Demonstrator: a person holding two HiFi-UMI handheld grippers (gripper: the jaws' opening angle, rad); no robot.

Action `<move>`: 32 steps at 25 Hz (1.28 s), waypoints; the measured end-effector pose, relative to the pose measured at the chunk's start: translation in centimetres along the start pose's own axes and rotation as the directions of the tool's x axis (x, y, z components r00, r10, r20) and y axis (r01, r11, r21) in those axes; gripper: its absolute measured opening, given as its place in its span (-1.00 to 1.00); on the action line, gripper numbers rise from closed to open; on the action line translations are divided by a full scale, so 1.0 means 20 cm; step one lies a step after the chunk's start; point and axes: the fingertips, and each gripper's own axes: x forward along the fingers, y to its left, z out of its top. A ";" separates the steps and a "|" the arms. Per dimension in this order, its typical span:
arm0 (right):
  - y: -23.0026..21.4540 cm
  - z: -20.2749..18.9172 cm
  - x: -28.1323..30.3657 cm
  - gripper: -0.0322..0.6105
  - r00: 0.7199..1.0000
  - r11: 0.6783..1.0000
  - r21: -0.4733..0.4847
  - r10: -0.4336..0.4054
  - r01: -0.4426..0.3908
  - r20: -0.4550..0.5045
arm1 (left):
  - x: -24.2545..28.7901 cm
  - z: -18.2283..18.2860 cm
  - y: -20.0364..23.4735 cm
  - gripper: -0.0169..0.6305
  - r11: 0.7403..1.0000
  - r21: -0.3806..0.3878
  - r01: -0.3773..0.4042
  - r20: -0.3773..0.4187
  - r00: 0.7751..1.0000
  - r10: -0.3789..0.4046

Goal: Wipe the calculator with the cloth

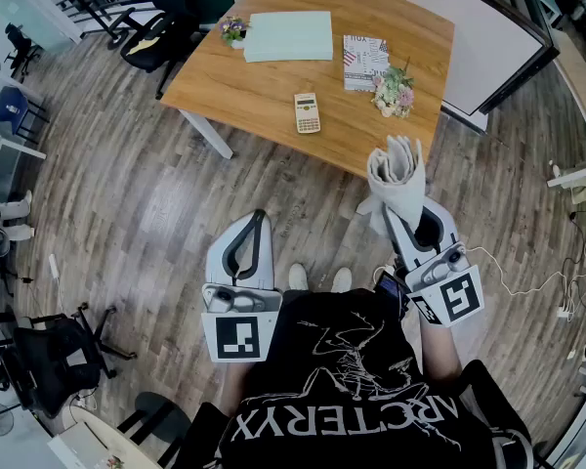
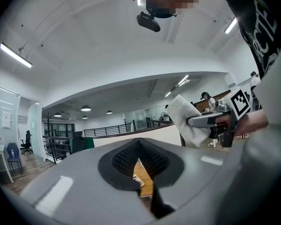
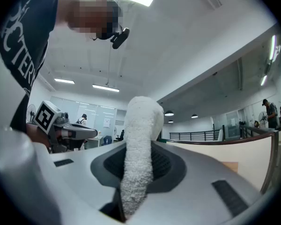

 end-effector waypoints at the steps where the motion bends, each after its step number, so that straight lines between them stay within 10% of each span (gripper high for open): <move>1: 0.00 0.00 0.00 -0.62 1.000 1.000 0.001 -0.002 0.002 0.000 | 0.00 0.00 0.00 -0.92 1.000 0.000 0.000 0.000 1.000 0.000; 32: -0.26 -0.04 -0.06 -0.62 0.999 0.999 0.011 0.046 -0.046 0.009 | 0.22 0.04 -0.20 -0.92 0.999 -0.007 -0.037 0.003 0.999 0.037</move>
